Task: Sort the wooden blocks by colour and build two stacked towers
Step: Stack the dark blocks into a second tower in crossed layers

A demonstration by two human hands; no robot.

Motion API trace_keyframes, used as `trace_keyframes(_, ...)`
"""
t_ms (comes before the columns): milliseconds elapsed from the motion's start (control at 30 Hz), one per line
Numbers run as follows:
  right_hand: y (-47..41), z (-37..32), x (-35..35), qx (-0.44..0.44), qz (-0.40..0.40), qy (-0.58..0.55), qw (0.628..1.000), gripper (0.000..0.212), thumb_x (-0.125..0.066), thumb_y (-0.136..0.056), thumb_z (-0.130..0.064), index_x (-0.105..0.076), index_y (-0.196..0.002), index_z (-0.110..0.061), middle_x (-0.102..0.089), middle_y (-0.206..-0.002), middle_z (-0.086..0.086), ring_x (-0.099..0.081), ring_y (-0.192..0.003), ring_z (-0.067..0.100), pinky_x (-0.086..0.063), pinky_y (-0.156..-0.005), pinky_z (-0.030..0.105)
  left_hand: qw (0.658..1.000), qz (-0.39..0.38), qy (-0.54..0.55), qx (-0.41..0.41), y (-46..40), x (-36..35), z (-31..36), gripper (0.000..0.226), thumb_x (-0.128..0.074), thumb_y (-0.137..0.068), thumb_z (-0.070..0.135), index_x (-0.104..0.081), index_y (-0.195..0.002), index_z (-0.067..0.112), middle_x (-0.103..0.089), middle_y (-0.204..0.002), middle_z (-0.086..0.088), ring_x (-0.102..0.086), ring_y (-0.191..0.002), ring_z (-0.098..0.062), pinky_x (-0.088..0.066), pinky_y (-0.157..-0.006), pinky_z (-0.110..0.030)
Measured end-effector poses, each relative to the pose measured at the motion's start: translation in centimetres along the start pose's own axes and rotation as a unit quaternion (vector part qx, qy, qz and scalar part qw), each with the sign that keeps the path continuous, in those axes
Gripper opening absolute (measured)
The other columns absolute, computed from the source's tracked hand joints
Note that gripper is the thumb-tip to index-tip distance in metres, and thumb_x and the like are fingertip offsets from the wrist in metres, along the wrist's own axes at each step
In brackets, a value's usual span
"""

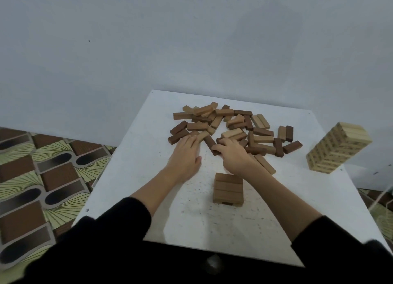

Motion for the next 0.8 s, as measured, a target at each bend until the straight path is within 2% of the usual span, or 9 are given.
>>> trace_keyframes(67, -0.2, -0.3, -0.1, -0.002, -0.007, -0.006, 1.0, 0.047, -0.041, -0.092, 0.001, -0.047, -0.134, -0.016, -0.036, -0.141, 0.01, -0.034, -0.122, 0.032, -0.033, -0.102, 0.039, 1.0, 0.018, -0.006, -0.01, 0.1, -0.3, 0.0, 0.063, -0.051, -0.09, 0.017, -0.027, -0.148, 0.008, -0.044, -0.138, -0.009, -0.033, -0.131, -0.027, -0.02, -0.114, -0.032)
trace_keyframes(167, -0.3, -0.8, -0.1, 0.0, -0.006, -0.064, 0.998, 0.046, -0.039, -0.09, 0.005, -0.051, -0.131, -0.013, -0.039, -0.135, 0.01, -0.034, -0.118, 0.03, -0.03, -0.098, 0.031, 0.996, 0.026, 0.09, 0.0, 0.6, 0.2, 0.5, 0.042, -0.051, -0.09, 0.012, -0.047, -0.131, 0.004, -0.049, -0.118, -0.01, -0.045, -0.108, -0.021, -0.042, -0.095, -0.03)
trace_keyframes(233, -0.2, -1.1, 0.2, 0.001, 0.022, -0.144, 0.989, 0.041, -0.043, -0.089, 0.006, -0.054, -0.126, -0.007, -0.042, -0.129, 0.014, -0.04, -0.116, 0.03, -0.03, -0.094, 0.024, 0.989, 0.024, 0.146, 0.025, 0.9, 0.3, 0.6, 0.023, -0.051, -0.09, 0.009, -0.056, -0.112, 0.002, -0.046, -0.112, -0.007, -0.045, -0.096, -0.015, -0.044, -0.086, -0.026)
trace_keyframes(300, -0.2, -1.1, 0.3, -0.021, 0.039, -0.22, 0.975, 0.042, -0.05, -0.086, 0.005, -0.05, -0.127, -0.004, -0.041, -0.129, 0.016, -0.046, -0.112, 0.028, -0.031, -0.088, 0.018, 0.98, 0.016, 0.189, 0.063, 1.0, 0.2, 0.2, 0.02, -0.056, -0.088, 0.008, -0.057, -0.106, 0.002, -0.043, -0.112, -0.004, -0.046, -0.096, -0.012, -0.041, -0.085, -0.019)
trace_keyframes(400, -0.3, -0.9, -0.3, -0.052, 0.0, -0.255, 0.966, 0.073, -0.07, -0.08, -0.01, -0.03, -0.141, -0.01, -0.026, -0.143, 0.012, -0.046, -0.117, 0.029, -0.039, -0.093, 0.028, 0.966, -0.014, 0.24, 0.097, 0.9, 0.3, -0.5, 0.035, -0.071, -0.079, 0.011, -0.054, -0.109, 0.007, -0.038, -0.114, 0.001, -0.049, -0.099, -0.012, -0.041, -0.089, -0.019)
trace_keyframes(500, -0.5, -0.9, -0.5, -0.042, -0.031, -0.255, 0.965, 0.097, -0.079, -0.072, -0.024, -0.018, -0.147, -0.015, -0.022, -0.147, 0.008, -0.045, -0.117, 0.027, -0.042, -0.094, 0.035, 0.963, -0.058, 0.25, 0.083, 0.5, 0.6, -1.0, 0.073, -0.082, -0.069, 0.015, -0.041, -0.13, 0.015, -0.033, -0.125, 0.003, -0.048, -0.1, -0.012, -0.044, -0.091, -0.023)
trace_keyframes(600, -0.7, -1.2, -0.3, -0.01, -0.045, -0.254, 0.966, 0.102, -0.081, -0.069, -0.024, -0.016, -0.148, -0.016, -0.029, -0.145, 0.006, -0.044, -0.107, 0.018, -0.042, -0.089, 0.029, 0.958, -0.088, 0.259, 0.082, -0.2, 0.6, -1.6, 0.098, -0.087, -0.063, 0.017, -0.028, -0.142, 0.015, -0.03, -0.135, 0.0, -0.047, -0.109, -0.015, -0.045, -0.092, -0.025)
trace_keyframes(700, -0.8, -1.5, -0.2, 0.001, -0.049, -0.268, 0.962, 0.101, -0.081, -0.069, -0.02, -0.017, -0.147, -0.017, -0.035, -0.141, 0.003, -0.041, -0.098, 0.01, -0.038, -0.083, 0.025, 0.949, -0.104, 0.288, 0.078, -0.8, 0.4, -1.7, 0.101, -0.088, -0.061, 0.017, -0.025, -0.14, 0.014, -0.033, -0.135, -0.002, -0.041, -0.122, -0.015, -0.043, -0.098, -0.028)
trace_keyframes(800, -0.9, -1.5, -0.2, 0.006, -0.044, -0.284, 0.958, 0.099, -0.08, -0.07, -0.017, -0.019, -0.147, -0.015, -0.04, -0.137, 0.002, -0.044, -0.096, 0.012, -0.039, -0.081, 0.025, 0.942, -0.13, 0.301, 0.076, -1.1, 0.3, -1.8, 0.101, -0.087, -0.062, 0.014, -0.022, -0.139, 0.016, -0.035, -0.133, -0.003, -0.042, -0.121, -0.015, -0.043, -0.098, -0.027)
Point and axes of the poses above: each hand's wrist, its own y-axis away from the middle knuckle, its own x-axis out of the back of the hand, z = x × y, the point moved 5 cm from there along -y, towards the middle knuckle
